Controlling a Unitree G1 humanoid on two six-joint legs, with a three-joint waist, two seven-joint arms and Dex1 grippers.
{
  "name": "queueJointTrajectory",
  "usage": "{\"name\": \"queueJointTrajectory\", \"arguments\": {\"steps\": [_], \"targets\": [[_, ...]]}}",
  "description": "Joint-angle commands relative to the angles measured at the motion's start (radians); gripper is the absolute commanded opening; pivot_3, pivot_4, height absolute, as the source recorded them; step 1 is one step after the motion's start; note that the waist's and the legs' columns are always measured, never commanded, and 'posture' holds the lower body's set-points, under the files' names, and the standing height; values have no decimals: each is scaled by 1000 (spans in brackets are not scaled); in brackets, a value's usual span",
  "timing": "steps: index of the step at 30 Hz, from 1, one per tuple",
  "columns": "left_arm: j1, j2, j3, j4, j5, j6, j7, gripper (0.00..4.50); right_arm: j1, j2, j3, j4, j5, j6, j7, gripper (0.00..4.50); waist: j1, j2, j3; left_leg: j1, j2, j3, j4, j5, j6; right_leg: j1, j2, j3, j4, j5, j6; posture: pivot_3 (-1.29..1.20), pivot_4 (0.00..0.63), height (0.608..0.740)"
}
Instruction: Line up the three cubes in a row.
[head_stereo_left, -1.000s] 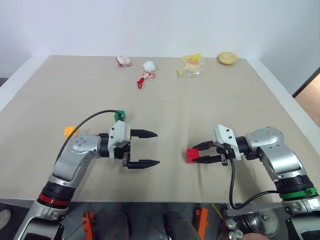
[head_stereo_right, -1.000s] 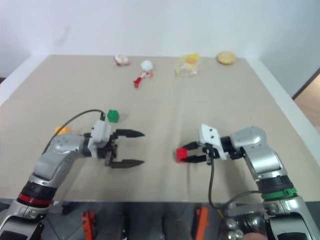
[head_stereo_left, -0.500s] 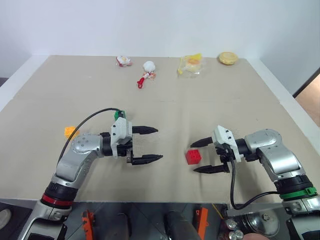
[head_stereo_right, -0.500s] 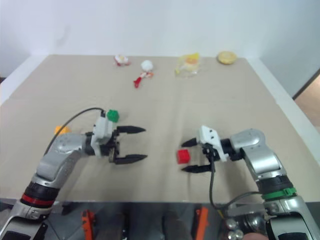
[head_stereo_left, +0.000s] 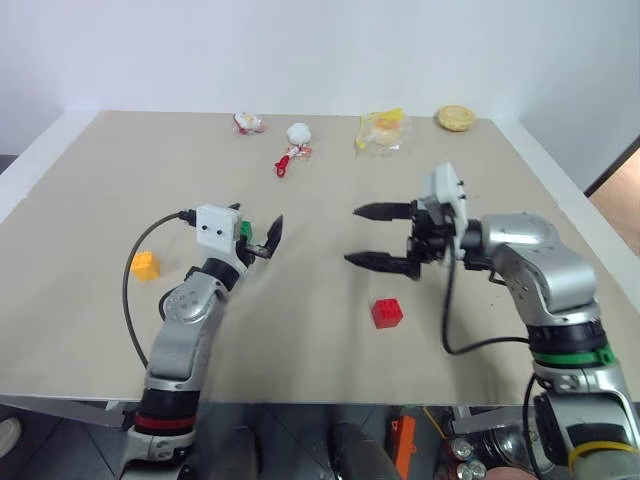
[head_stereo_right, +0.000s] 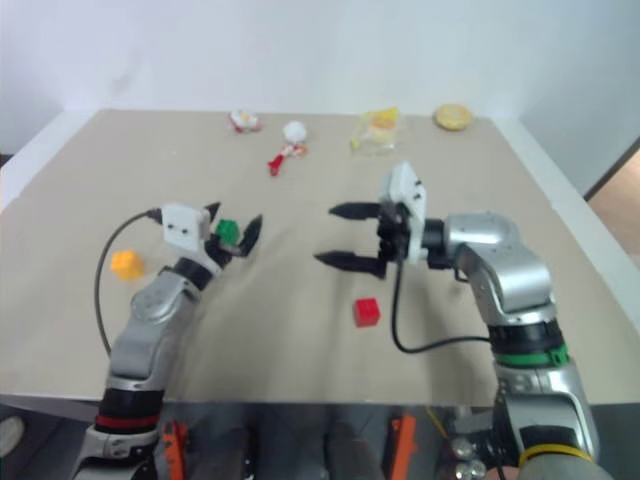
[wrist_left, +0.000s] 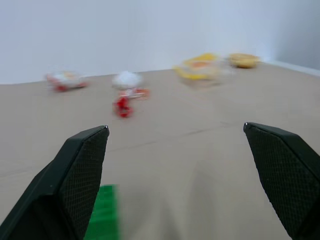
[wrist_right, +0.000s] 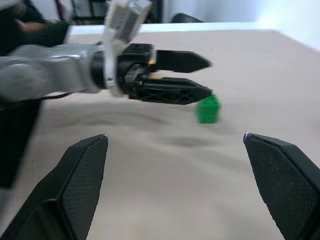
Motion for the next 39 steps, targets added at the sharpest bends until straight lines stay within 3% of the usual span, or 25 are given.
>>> {"name": "queueJointTrajectory", "arguments": {"steps": [1,18,29,30,31,32,33,38,39], "targets": [[-21,-4,33,78,29,-55,52,4500,-47,28,-5,55,-19,-43,-26,4483,0,0,0,0,0,0,0,0,0,0,0,0,0,0,0,0,150,740],[-150,-6,44,384,51,-128,88,4500,-83,85,-5,112,-48,-71,-49,4483,0,0,0,-2,0,-1,-4,0,0,-2,0,-1,0,0,4,0,150,740],[-177,-26,47,447,43,-111,120,4500,-79,82,-15,113,-47,-84,-48,4483,0,0,0,-2,0,-1,-4,0,-1,-3,0,-1,0,0,4,0,150,740],[-178,-28,48,447,42,-111,125,3978,-80,82,-15,113,-46,-84,-47,4500,0,0,0,-2,0,-1,-4,0,-1,-2,0,-1,0,0,4,0,150,740],[-178,-27,45,445,45,-116,126,3803,-80,83,-14,113,-45,-85,-46,4500,0,0,0,-2,0,-1,-4,0,-1,-2,0,-1,0,0,4,0,150,740],[-178,-26,41,441,49,-120,126,3302,-81,84,-14,114,-45,-85,-46,4500,0,0,0,-2,0,-1,-4,0,-1,-2,0,-1,0,0,4,0,150,740],[-176,-26,38,434,50,-120,127,3200,-80,85,-15,113,-42,-84,-46,4500,0,0,0,-2,0,-1,-4,0,-1,-2,0,-1,0,0,4,0,150,740],[-169,-26,38,427,45,-131,114,1362,-67,90,-23,100,-26,-83,-41,4500,0,0,0,-2,0,-1,-4,0,-1,-3,0,-1,0,0,4,0,150,740],[-165,-23,35,422,34,-138,87,1343,-61,88,-24,96,-23,-85,-38,4500,0,0,0,-2,0,-1,-4,0,-1,-3,0,-1,0,0,4,0,150,740]]}}
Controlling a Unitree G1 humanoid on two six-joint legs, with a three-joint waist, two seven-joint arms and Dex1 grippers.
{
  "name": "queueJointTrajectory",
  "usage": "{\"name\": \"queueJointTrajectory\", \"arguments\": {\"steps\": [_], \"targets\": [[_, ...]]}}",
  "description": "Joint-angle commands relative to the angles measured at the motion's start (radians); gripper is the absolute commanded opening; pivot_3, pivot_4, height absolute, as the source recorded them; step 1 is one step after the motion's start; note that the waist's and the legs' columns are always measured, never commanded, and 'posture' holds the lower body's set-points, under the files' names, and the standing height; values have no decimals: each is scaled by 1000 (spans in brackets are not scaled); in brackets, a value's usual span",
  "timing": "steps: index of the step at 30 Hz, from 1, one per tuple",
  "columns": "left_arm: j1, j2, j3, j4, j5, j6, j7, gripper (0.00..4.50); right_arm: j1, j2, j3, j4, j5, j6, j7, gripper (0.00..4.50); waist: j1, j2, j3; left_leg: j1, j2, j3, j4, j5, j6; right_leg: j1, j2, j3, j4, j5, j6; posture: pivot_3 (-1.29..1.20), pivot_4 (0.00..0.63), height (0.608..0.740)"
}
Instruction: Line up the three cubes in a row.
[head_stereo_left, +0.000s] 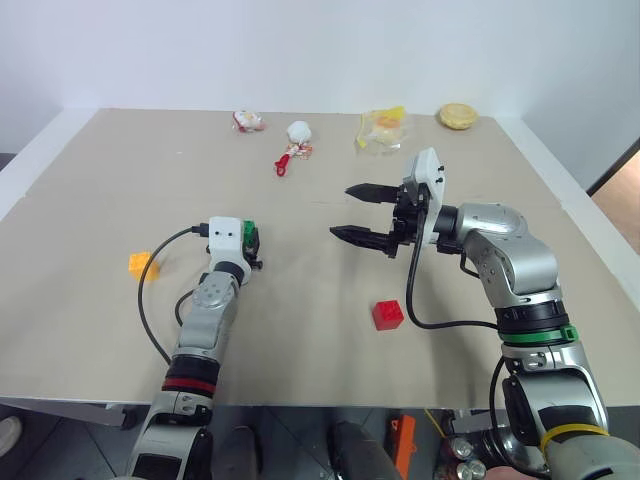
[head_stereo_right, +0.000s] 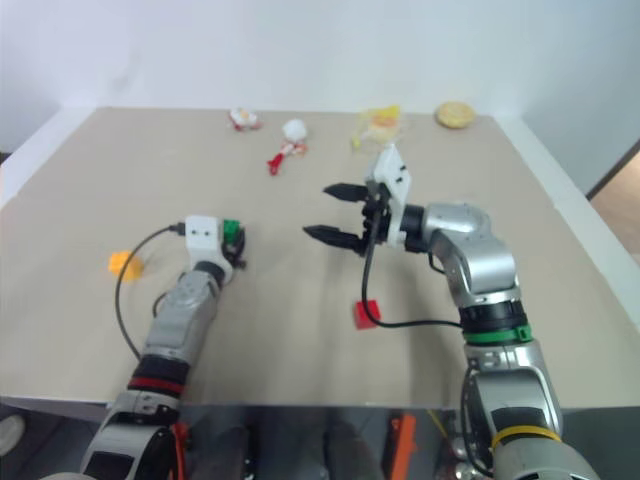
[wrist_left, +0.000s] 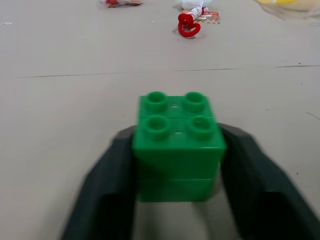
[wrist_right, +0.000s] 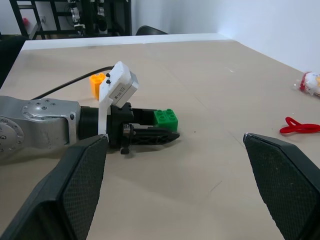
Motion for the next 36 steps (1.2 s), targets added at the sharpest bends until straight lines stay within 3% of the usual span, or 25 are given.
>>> {"name": "queueJointTrajectory", "arguments": {"steps": [1,8,13,18,26,36], "targets": [[-11,9,0,-37,-22,-41,-62,1344,-1,-6,-28,-40,31,-17,14,4500,0,0,0,0,0,0,0,0,0,0,0,0,0,0,0,0,150,740],[9,94,-63,-117,-148,-55,-456,1344,53,-49,-85,-161,138,27,56,4500,0,0,0,-1,0,0,-1,0,0,-1,0,0,0,-1,-1,0,150,740],[45,241,-153,-185,-219,-42,-826,1344,177,-190,-64,-296,166,66,164,4500,-1,0,0,0,0,0,-1,-1,-2,-1,0,0,0,-3,-2,0,150,740],[72,332,-228,-232,-249,-29,-1053,1344,259,-279,-52,-365,165,78,205,4500,-2,0,0,0,1,1,-2,-2,-2,-2,0,0,0,-6,-7,0,150,740],[122,327,-356,-278,-198,-80,-1164,1344,332,-313,-82,-447,186,105,167,4500,-1,0,0,1,1,1,-1,-2,-2,-1,-1,0,0,-6,-7,0,150,740],[38,262,-368,-162,-153,-111,-1151,1344,341,-336,-94,-447,197,110,141,4500,0,0,0,0,1,1,0,-2,-2,-1,-1,0,0,-6,-7,0,150,740]]}}
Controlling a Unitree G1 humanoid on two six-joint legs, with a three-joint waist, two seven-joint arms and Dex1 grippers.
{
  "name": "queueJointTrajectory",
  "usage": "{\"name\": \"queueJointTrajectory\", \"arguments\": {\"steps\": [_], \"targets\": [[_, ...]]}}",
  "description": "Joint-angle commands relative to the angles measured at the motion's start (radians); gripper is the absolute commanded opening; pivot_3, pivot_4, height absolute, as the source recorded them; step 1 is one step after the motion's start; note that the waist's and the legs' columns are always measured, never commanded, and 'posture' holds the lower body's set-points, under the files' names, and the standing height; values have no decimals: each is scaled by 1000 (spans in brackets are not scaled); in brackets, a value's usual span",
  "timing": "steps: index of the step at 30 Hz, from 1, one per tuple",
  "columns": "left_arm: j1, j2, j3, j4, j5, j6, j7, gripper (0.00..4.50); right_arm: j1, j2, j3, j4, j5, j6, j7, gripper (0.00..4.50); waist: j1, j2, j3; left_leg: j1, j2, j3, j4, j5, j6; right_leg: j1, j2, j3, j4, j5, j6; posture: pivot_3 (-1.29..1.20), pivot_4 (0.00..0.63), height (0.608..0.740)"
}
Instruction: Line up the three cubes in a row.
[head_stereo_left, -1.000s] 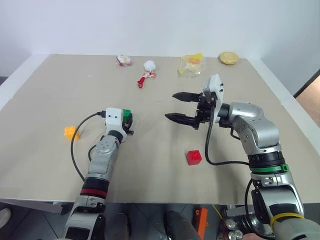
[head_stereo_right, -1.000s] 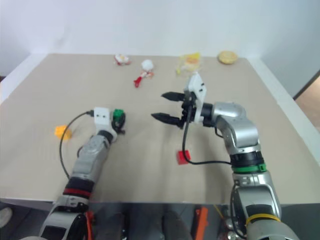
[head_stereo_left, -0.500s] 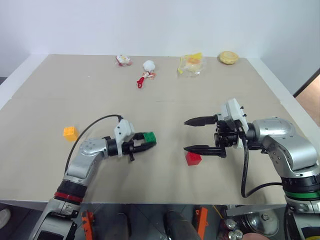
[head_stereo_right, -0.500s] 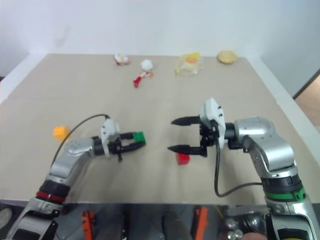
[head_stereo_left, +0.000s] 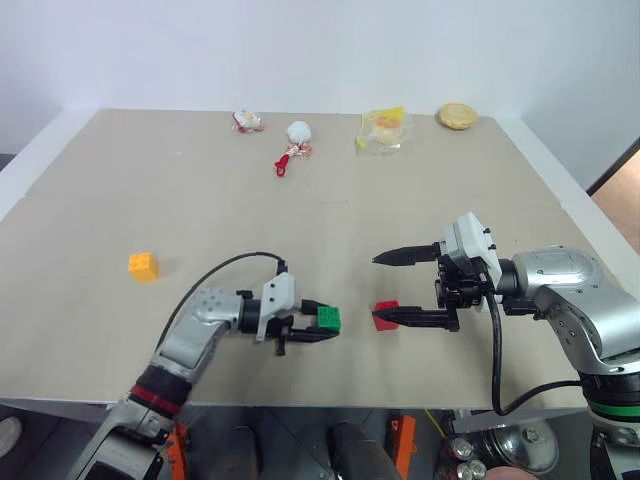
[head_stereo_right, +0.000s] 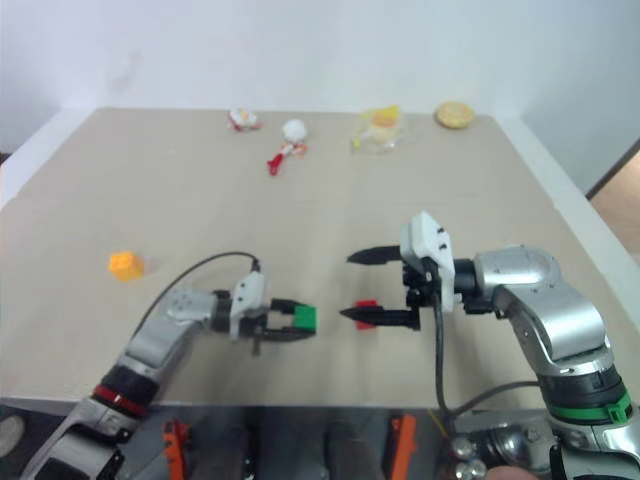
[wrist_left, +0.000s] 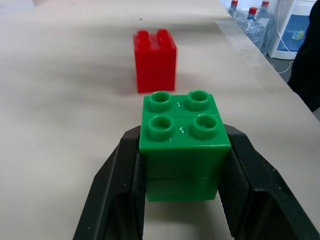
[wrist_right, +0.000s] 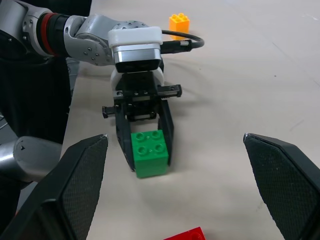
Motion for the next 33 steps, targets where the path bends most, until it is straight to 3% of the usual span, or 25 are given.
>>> {"name": "queueJointTrajectory", "arguments": {"steps": [1,24,32,33], "targets": [[-19,-11,3,1,-6,-11,-13,1344,-6,-13,-37,-32,24,0,-8,4500,0,0,0,0,0,0,0,0,0,0,0,0,0,0,0,0,150,740],[-57,-30,-2,83,31,-8,-44,1344,-5,-8,-29,-35,42,1,-45,4500,0,0,0,0,0,-1,0,0,0,1,0,0,0,0,0,0,150,740],[-43,-25,49,19,-17,23,-16,4305,-14,-5,-20,-30,45,0,-43,4500,0,0,0,0,0,-1,0,0,0,0,0,0,0,0,0,0,150,740],[-41,-22,64,-2,-36,40,-11,4459,-18,-5,-19,-28,45,0,-41,4500,0,0,0,0,0,-1,0,0,0,0,0,0,0,0,0,0,150,740]]}}
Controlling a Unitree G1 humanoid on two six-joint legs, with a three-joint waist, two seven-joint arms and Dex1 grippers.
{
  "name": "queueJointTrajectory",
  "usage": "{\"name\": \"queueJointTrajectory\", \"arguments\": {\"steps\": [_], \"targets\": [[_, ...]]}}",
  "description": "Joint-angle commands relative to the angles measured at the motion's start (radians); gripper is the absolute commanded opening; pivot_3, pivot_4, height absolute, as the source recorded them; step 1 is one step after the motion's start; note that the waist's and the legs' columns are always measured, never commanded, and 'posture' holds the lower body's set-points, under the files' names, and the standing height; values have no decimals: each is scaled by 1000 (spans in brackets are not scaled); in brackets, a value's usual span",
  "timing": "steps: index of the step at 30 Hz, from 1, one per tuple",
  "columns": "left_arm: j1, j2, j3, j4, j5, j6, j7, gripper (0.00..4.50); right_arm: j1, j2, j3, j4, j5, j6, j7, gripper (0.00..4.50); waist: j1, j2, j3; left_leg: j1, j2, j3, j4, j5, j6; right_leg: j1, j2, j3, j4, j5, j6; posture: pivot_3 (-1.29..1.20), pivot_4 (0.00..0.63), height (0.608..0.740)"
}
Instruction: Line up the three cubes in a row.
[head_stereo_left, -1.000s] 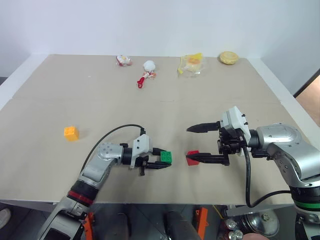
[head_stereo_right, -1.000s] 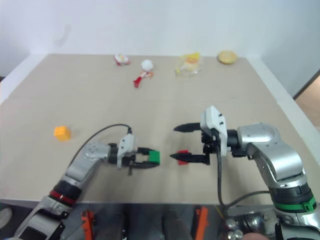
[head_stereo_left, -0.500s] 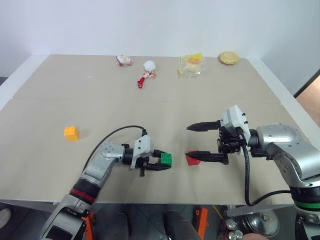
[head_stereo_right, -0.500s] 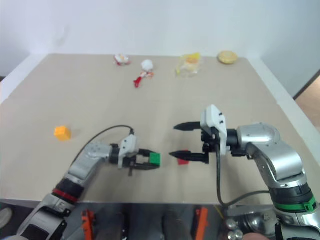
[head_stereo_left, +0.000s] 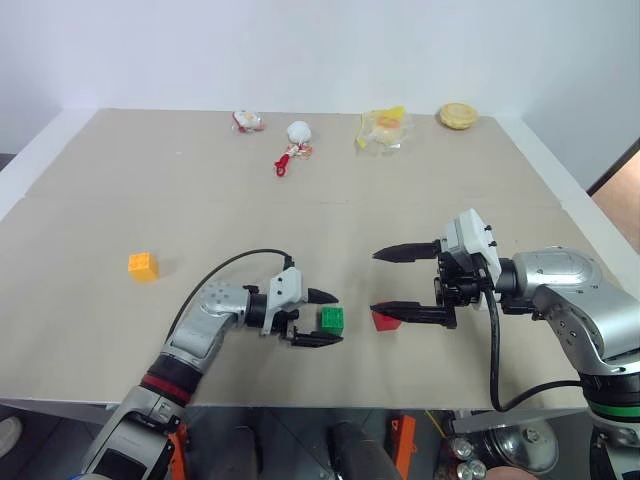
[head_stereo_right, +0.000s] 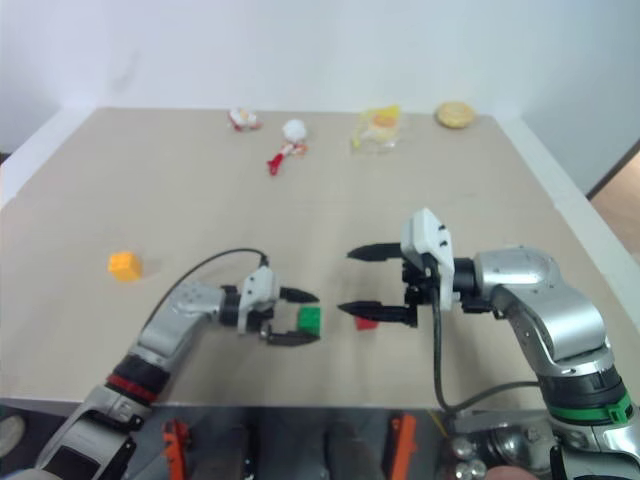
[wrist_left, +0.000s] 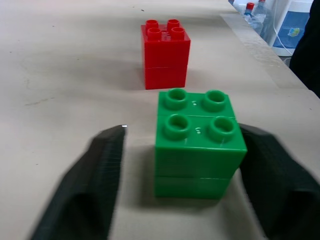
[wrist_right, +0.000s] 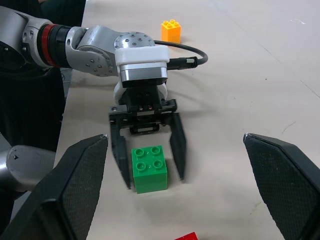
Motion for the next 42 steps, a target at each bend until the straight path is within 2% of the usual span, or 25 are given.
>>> {"name": "queueJointTrajectory", "arguments": {"steps": [1,5,8,10,13,15,17,21,32,42], "targets": [[5,10,69,-103,-76,45,16,4459,-20,-5,-19,-26,17,-1,2,4500,0,0,0,0,0,0,0,0,0,0,0,0,0,0,0,0,150,740],[29,38,158,-263,-181,165,73,4459,-25,-1,-26,-17,32,4,7,4500,0,0,0,0,0,0,0,0,0,0,0,0,0,0,1,0,150,740],[48,18,290,-389,-256,265,263,4459,-34,32,-28,-9,38,-10,-14,4500,-1,0,0,0,1,0,0,0,0,0,0,0,0,1,1,0,150,740],[62,-19,356,-438,-243,279,417,4459,-51,60,-28,-5,37,-17,-37,4500,-1,0,0,1,1,0,0,0,0,1,0,0,0,1,2,0,150,740],[100,-84,442,-515,-168,286,680,4459,-97,126,-22,22,26,-29,-91,4500,-1,0,0,1,1,0,1,0,0,2,0,0,0,3,6,0,150,740],[151,-119,483,-549,-64,278,863,4459,-141,178,1,51,6,-42,-122,4500,-1,0,0,1,0,-1,1,0,0,2,0,0,0,4,6,0,150,740],[211,-135,516,-559,14,264,984,4459,-182,222,31,79,-16,-54,-139,4500,-4,0,0,2,0,0,1,0,0,2,1,1,0,4,6,0,150,740],[269,-150,595,-532,79,246,1145,4459,-234,274,76,118,-40,-75,-123,4500,-1,-1,0,1,1,-1,1,0,0,2,2,0,0,4,5,0,150,740],[307,-115,680,-392,62,189,1187,4459,-292,337,128,182,-70,-99,-72,4500,5,-1,0,1,1,-1,1,0,0,1,1,-1,0,3,3,0,150,740],[307,-110,652,-292,65,219,1181,4459,-300,340,120,172,-68,-84,-76,4500,5,-1,0,1,1,-1,0,0,0,1,1,-1,0,4,4,0,150,740]]}}
